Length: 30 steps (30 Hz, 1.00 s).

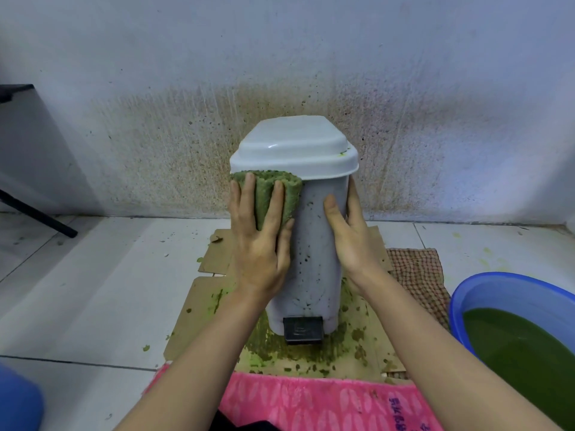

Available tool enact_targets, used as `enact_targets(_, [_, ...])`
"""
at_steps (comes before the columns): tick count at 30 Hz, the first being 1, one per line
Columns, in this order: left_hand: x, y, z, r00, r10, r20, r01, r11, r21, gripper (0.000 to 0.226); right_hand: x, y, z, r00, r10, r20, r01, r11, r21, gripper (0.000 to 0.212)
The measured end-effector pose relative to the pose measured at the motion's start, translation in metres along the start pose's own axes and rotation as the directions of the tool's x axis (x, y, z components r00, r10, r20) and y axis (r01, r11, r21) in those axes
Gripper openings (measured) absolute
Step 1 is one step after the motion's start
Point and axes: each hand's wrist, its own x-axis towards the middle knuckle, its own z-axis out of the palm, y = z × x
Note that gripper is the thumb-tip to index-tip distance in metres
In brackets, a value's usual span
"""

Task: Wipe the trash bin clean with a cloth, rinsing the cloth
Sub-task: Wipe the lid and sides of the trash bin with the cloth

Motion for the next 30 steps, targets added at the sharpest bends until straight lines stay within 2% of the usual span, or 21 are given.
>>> enact_targets(4, [-0.025,0.002,0.019,0.990,-0.132,0.053,0.134,0.989,-0.054,0.047,0.015,-0.005,-0.002,0.999,0.048,0.021,-0.050,0.992,0.114,0.060])
enact_targets(8, [-0.007,0.004,0.030,0.989,-0.149,0.004,0.149,0.987,-0.061,0.047,0.023,-0.010,-0.003,0.997,0.045,0.063,-0.057,0.978,0.200,0.039])
enact_targets(12, [0.013,0.007,0.032,0.999,-0.041,-0.017,0.041,0.999,-0.003,0.042,0.024,-0.006,-0.007,0.994,0.038,0.101,-0.059,0.974,0.219,0.052])
enact_targets(18, [0.023,0.007,0.030,0.981,0.183,0.063,-0.190,0.973,0.134,0.040,0.028,-0.001,-0.018,0.984,0.039,0.173,-0.086,0.958,0.273,0.048])
enact_targets(22, [0.018,-0.005,0.023,0.917,0.357,0.176,-0.387,0.903,0.185,0.041,0.030,0.005,-0.020,0.984,0.039,0.175,-0.088,0.955,0.282,0.049])
enact_targets(27, [0.006,-0.017,0.017,0.848,0.440,0.294,-0.499,0.851,0.164,0.046,0.031,0.012,-0.019,0.989,0.040,0.145,-0.072,0.972,0.224,0.061])
enact_targets(30, [-0.015,-0.021,0.014,0.787,0.472,0.397,-0.555,0.823,0.123,0.046,0.031,0.013,-0.020,0.989,0.033,0.147,-0.065,0.973,0.220,0.060])
